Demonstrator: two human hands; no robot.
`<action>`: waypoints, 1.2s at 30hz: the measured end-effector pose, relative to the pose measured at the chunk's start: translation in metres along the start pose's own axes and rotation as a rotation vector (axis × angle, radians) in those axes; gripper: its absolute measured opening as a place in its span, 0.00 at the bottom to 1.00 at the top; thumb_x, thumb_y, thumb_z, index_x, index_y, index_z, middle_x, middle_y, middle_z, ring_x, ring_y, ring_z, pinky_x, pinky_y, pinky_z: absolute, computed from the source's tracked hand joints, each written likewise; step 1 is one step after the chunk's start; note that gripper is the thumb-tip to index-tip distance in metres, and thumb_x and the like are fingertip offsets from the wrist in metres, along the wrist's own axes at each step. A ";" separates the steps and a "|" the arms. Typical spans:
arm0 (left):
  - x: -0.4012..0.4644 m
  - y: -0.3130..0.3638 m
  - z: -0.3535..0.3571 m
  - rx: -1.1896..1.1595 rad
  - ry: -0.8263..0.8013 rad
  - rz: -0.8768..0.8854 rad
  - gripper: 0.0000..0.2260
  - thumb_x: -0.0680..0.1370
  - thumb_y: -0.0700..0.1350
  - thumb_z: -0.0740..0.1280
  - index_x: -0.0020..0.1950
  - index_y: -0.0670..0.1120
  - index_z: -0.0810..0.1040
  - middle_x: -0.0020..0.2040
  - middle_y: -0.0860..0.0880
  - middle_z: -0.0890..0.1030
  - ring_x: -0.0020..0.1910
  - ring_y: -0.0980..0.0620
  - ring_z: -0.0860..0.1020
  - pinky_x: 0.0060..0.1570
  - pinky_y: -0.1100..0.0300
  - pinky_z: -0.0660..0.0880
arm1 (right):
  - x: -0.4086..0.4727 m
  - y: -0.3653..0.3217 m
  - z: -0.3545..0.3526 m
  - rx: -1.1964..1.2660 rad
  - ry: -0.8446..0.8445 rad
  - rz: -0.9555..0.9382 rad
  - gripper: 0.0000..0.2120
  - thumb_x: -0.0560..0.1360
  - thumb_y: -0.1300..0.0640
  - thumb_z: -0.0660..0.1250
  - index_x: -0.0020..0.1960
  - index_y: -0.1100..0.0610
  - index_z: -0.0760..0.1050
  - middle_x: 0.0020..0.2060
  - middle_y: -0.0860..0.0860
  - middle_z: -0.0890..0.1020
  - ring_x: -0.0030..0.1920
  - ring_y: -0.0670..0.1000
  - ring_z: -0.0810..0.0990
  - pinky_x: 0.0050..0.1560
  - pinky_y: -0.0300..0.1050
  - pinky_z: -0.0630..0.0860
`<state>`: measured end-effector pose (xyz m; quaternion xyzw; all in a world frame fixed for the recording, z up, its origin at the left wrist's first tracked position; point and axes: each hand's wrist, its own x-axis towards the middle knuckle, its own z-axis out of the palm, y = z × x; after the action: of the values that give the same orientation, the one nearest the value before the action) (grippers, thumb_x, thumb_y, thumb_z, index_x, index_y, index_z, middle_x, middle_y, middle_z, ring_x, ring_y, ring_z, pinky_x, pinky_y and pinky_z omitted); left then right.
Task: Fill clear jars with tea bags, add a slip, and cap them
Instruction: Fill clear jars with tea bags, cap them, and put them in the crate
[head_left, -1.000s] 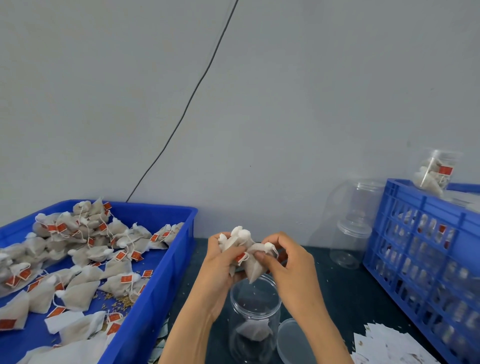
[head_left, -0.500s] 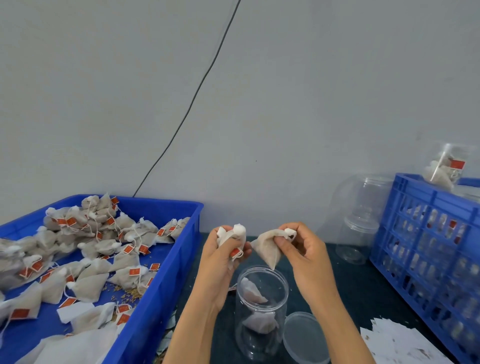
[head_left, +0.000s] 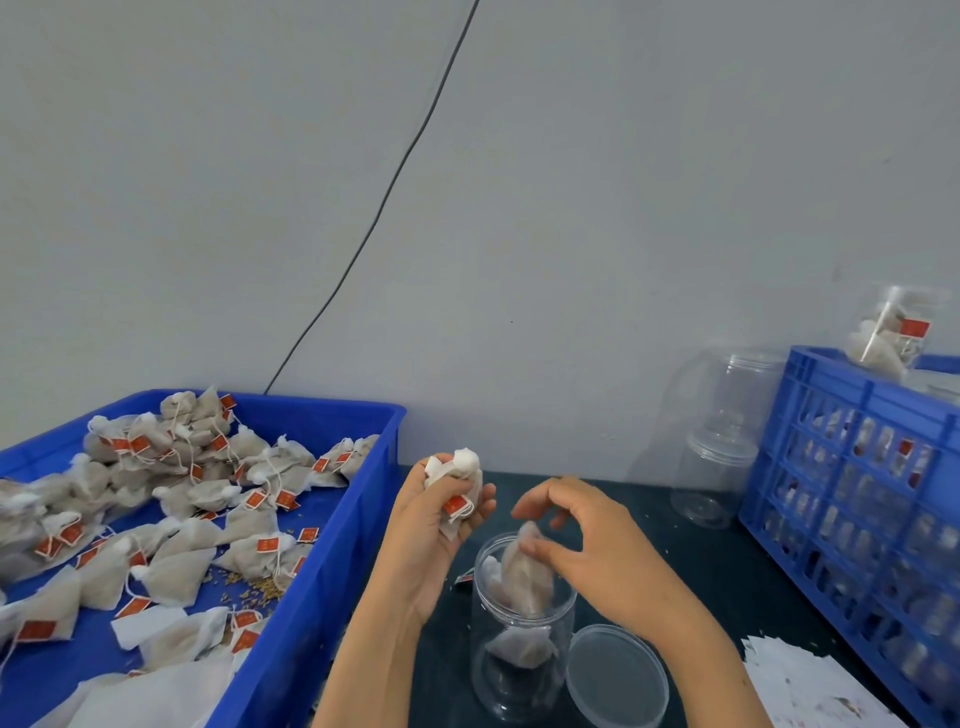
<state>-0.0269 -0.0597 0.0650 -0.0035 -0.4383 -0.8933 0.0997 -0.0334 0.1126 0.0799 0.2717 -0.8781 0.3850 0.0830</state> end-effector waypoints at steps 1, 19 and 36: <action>-0.001 0.001 0.000 -0.006 -0.021 -0.009 0.07 0.78 0.34 0.63 0.53 0.41 0.76 0.45 0.44 0.80 0.43 0.47 0.84 0.41 0.58 0.81 | -0.001 0.000 0.000 -0.002 -0.013 0.003 0.09 0.75 0.50 0.70 0.50 0.38 0.73 0.50 0.34 0.76 0.53 0.38 0.73 0.59 0.38 0.68; -0.002 0.007 0.004 -0.270 -0.048 -0.097 0.24 0.67 0.37 0.68 0.62 0.35 0.72 0.58 0.36 0.74 0.52 0.36 0.82 0.45 0.48 0.82 | 0.047 0.074 0.025 0.241 -0.178 0.192 0.09 0.75 0.65 0.69 0.54 0.59 0.80 0.48 0.51 0.82 0.48 0.46 0.79 0.47 0.36 0.77; -0.004 0.005 0.006 -0.189 -0.032 -0.138 0.10 0.78 0.34 0.61 0.59 0.37 0.73 0.62 0.34 0.73 0.49 0.37 0.83 0.43 0.49 0.82 | 0.064 0.066 0.017 0.279 0.117 0.081 0.07 0.73 0.65 0.71 0.40 0.55 0.79 0.37 0.49 0.83 0.40 0.47 0.79 0.44 0.40 0.75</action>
<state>-0.0222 -0.0577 0.0723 0.0031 -0.3528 -0.9352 0.0302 -0.1211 0.1102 0.0490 0.2221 -0.8200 0.5214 0.0797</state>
